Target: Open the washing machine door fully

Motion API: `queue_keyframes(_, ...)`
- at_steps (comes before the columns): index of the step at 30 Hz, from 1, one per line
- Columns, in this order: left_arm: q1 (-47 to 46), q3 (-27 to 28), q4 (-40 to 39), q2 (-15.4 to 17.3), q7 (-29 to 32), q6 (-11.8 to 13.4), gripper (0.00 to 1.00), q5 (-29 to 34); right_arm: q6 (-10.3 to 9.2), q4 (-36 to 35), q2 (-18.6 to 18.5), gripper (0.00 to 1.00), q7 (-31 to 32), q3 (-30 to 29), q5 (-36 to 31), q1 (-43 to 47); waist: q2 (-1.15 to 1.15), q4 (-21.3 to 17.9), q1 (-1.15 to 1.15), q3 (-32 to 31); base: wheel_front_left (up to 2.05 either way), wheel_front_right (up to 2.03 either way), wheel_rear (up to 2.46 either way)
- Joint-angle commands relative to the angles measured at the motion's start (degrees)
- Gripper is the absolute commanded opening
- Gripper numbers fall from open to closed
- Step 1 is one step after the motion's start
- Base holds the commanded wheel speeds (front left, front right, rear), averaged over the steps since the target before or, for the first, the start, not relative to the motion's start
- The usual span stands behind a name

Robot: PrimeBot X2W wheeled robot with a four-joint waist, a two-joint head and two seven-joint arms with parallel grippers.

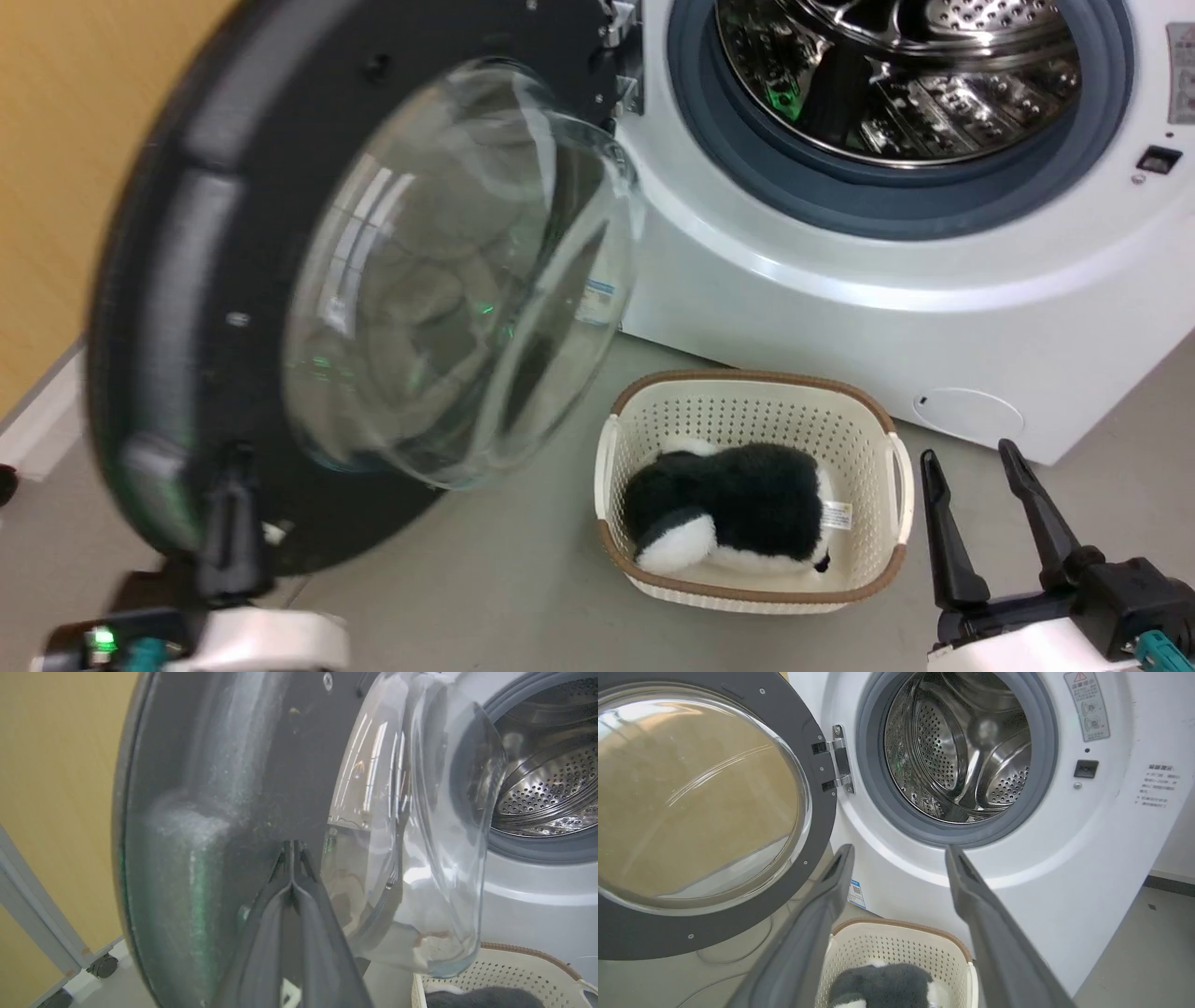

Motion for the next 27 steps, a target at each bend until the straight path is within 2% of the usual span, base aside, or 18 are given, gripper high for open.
queue_keyframes(1,-1.57,2.10,0.80,-0.17,-0.24,0.05,0.00,-0.69,0.30,-0.36,0.18,1.00,-0.21,-0.13,-0.36,-1.07,0.00,-0.42,0.00,0.53,0.00,0.00,0.00)
queue_keyframes(12,-9.54,15.69,7.22,-0.50,-0.24,-3.09,0.00,-2.23,0.30,-0.36,0.18,1.00,-0.21,-0.50,-1.19,-2.97,0.00,-2.67,0.00,3.24,0.00,0.00,0.00)
queue_keyframes(19,-13.58,20.84,11.56,-0.39,-0.24,-5.40,0.00,-1.85,0.30,-0.25,0.18,1.00,-0.21,-0.42,-1.52,-4.13,0.00,-4.07,0.00,4.58,0.00,0.00,0.00)
queue_keyframes(27,-19.32,27.12,20.29,0.60,-0.24,-7.85,0.00,-1.72,0.30,-0.16,0.18,1.00,-0.21,-0.47,-1.70,-5.00,0.00,-5.96,0.00,5.75,0.00,0.00,0.00)
